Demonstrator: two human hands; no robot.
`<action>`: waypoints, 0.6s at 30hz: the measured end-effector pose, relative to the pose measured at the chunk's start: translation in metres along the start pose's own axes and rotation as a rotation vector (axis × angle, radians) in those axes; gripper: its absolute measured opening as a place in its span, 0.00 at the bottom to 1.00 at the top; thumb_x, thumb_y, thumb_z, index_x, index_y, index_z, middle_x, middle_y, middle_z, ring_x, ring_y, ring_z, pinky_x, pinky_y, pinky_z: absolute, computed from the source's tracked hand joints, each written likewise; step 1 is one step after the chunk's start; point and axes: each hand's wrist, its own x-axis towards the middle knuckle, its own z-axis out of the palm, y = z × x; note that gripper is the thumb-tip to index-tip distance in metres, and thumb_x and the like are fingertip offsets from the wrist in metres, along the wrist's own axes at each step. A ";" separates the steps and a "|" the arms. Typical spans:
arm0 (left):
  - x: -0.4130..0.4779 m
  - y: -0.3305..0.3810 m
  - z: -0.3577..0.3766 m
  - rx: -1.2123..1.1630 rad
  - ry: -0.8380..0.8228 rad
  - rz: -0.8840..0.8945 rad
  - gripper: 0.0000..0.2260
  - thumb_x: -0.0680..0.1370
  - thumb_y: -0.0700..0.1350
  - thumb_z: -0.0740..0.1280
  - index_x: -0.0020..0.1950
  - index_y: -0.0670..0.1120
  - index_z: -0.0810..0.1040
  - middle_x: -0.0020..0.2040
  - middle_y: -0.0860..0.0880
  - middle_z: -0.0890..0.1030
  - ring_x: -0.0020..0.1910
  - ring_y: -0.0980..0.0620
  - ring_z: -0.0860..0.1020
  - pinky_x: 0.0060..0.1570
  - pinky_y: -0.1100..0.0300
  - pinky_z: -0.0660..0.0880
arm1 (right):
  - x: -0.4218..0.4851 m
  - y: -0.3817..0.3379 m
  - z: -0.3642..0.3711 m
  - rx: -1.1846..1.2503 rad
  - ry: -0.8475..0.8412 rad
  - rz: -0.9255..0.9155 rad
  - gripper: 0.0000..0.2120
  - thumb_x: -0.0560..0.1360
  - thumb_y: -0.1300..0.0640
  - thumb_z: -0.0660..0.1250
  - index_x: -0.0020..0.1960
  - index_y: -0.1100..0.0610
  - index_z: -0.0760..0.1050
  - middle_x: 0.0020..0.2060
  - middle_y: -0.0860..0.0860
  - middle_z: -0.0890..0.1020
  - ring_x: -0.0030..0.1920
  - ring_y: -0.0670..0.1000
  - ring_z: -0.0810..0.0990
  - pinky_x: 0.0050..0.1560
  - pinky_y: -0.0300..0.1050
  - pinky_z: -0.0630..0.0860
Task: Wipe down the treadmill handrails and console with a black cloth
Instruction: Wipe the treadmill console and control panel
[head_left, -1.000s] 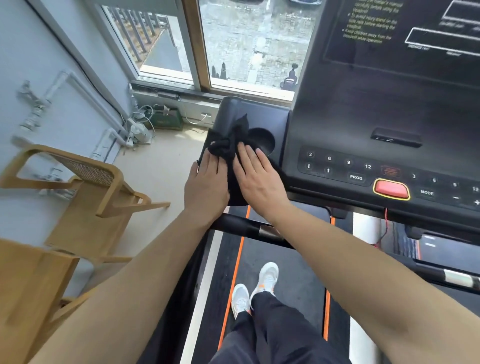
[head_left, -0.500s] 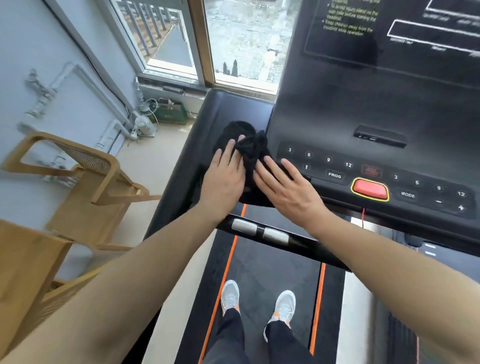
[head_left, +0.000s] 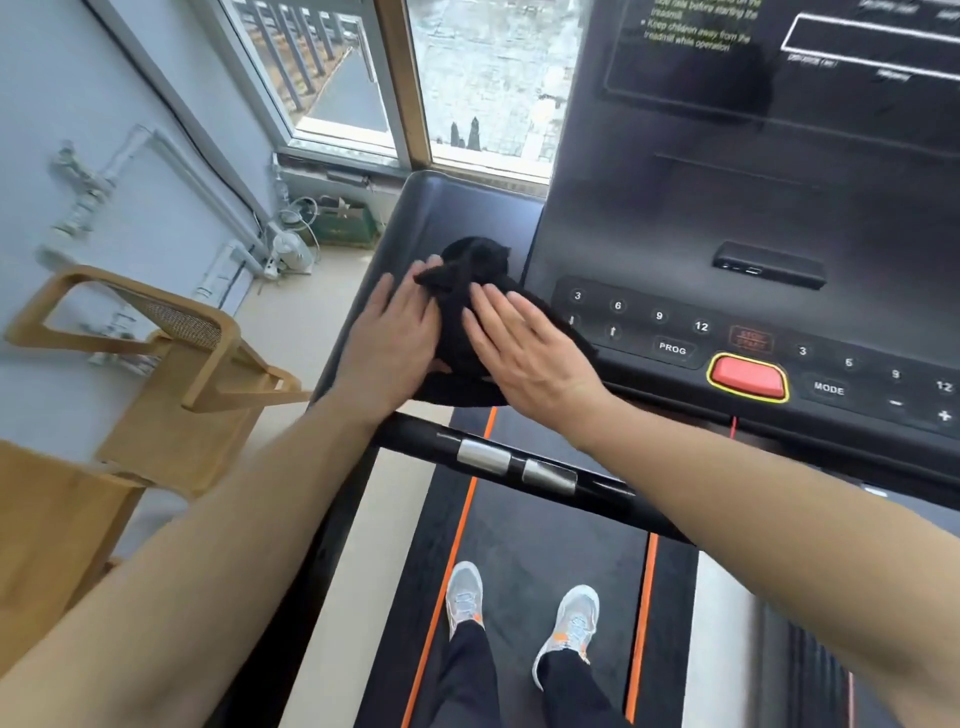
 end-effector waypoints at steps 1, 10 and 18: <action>-0.002 -0.008 0.002 0.014 0.013 -0.017 0.39 0.77 0.55 0.67 0.80 0.37 0.56 0.79 0.38 0.60 0.79 0.41 0.59 0.76 0.44 0.56 | 0.015 -0.006 0.000 0.003 -0.004 -0.004 0.27 0.81 0.58 0.47 0.78 0.68 0.57 0.76 0.67 0.63 0.76 0.65 0.63 0.78 0.59 0.52; -0.012 0.032 0.004 -0.047 -0.018 -0.074 0.30 0.82 0.50 0.59 0.75 0.29 0.59 0.75 0.29 0.64 0.78 0.32 0.57 0.76 0.39 0.55 | -0.005 -0.001 -0.008 -0.001 -0.115 -0.014 0.28 0.80 0.59 0.42 0.79 0.67 0.55 0.77 0.64 0.62 0.77 0.63 0.62 0.78 0.59 0.51; 0.002 0.149 -0.044 -0.264 0.013 0.060 0.39 0.76 0.58 0.59 0.80 0.36 0.55 0.81 0.37 0.51 0.80 0.37 0.50 0.77 0.43 0.52 | -0.142 0.039 -0.038 0.013 -0.367 0.371 0.29 0.81 0.58 0.49 0.79 0.69 0.50 0.79 0.67 0.54 0.79 0.64 0.55 0.79 0.60 0.43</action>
